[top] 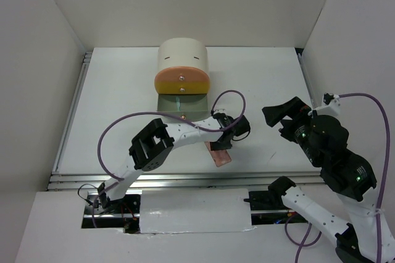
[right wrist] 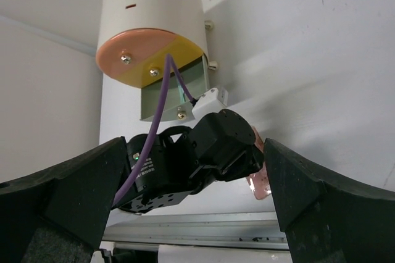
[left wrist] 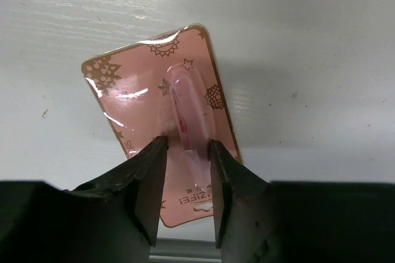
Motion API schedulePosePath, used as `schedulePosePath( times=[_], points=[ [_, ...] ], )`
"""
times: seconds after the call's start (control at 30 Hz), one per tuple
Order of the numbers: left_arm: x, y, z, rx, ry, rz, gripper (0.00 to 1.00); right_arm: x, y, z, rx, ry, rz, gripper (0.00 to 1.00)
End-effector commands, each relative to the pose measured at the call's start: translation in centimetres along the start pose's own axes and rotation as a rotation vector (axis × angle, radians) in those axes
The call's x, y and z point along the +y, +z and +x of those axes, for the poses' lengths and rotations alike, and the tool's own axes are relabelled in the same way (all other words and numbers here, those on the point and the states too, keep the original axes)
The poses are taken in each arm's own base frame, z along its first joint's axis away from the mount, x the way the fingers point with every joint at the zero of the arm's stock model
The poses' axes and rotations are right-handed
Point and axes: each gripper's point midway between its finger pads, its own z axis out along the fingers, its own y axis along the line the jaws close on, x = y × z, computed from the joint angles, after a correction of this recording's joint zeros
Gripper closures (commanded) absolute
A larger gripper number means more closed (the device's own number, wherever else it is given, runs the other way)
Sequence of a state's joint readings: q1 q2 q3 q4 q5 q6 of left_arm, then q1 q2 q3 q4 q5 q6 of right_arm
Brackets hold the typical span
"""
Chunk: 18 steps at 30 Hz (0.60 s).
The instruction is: Organize the makeup
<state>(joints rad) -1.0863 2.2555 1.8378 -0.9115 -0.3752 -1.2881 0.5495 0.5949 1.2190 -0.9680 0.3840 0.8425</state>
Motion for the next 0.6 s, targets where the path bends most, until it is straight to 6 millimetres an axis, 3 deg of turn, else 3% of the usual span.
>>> schedulePosePath(
  times=[0.0, 0.27, 0.4, 0.57],
  points=[
    [1.8, 0.6, 2.0, 0.037, 0.046, -0.080, 0.70, 1.5, -1.3, -2.2, -0.064, -0.002, -0.064, 0.00],
    [2.1, -1.8, 1.6, -0.043, 0.118, -0.054, 1.00, 1.7, -1.3, -2.4, -0.072, -0.007, -0.068, 0.00],
    [2.6, -2.5, 1.5, -0.066, 0.140, -0.050, 1.00, 1.7, -1.0, -2.2, -0.066, -0.007, -0.066, 0.00],
    [2.4, -4.8, 0.4, -0.115, 0.158, -0.009, 1.00, 1.5, -0.6, -2.1, -0.071, -0.010, -0.050, 0.00]
  ],
)
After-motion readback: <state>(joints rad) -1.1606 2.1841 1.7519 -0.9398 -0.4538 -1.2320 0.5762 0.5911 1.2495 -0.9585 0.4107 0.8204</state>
